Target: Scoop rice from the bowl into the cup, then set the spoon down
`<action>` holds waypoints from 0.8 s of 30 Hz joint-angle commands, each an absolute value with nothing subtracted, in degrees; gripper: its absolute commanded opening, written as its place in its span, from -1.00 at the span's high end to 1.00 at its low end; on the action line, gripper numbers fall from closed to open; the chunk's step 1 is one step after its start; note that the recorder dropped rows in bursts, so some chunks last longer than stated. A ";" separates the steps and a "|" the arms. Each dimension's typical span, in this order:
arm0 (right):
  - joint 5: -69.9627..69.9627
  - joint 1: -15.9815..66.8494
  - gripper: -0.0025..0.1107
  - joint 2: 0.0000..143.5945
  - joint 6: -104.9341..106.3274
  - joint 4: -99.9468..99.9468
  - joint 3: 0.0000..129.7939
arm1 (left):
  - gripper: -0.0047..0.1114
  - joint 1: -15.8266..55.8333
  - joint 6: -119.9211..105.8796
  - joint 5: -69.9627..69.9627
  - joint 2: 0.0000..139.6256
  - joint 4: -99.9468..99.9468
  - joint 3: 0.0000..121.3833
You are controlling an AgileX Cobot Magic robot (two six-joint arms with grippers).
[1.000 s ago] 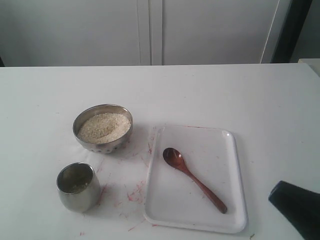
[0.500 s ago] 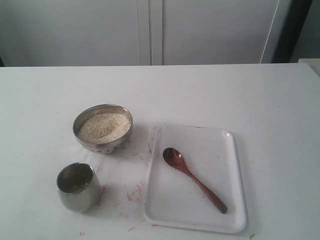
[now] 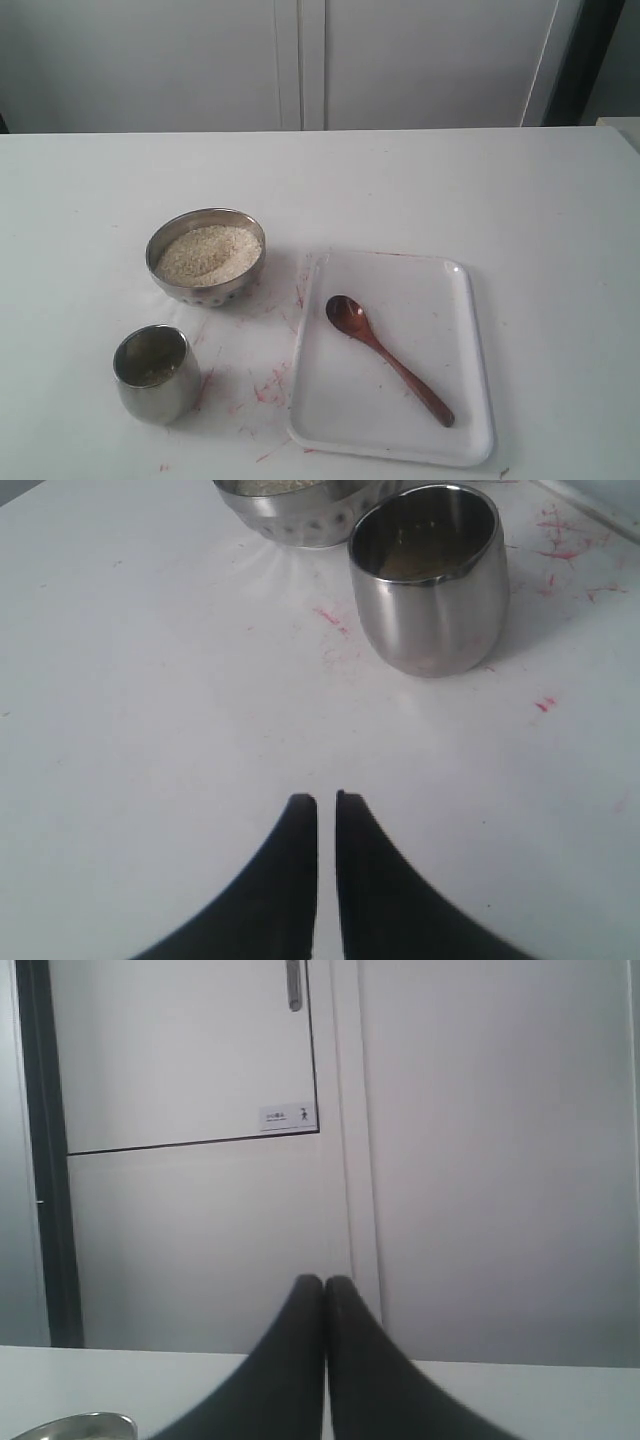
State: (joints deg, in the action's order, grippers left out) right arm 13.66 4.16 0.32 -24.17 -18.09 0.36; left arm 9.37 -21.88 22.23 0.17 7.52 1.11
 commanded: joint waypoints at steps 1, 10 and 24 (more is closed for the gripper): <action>13.73 1.11 0.96 0.00 -24.12 -18.05 0.00 | 0.67 9.67 -21.88 23.63 0.00 8.06 0.70; 13.73 -1.82 0.96 0.00 -24.12 -18.05 0.00 | 0.67 9.67 -21.88 23.63 0.00 8.06 0.70; 0.63 -6.47 0.96 0.00 -24.15 -18.05 0.00 | 0.67 9.67 -21.88 23.63 0.00 8.06 0.70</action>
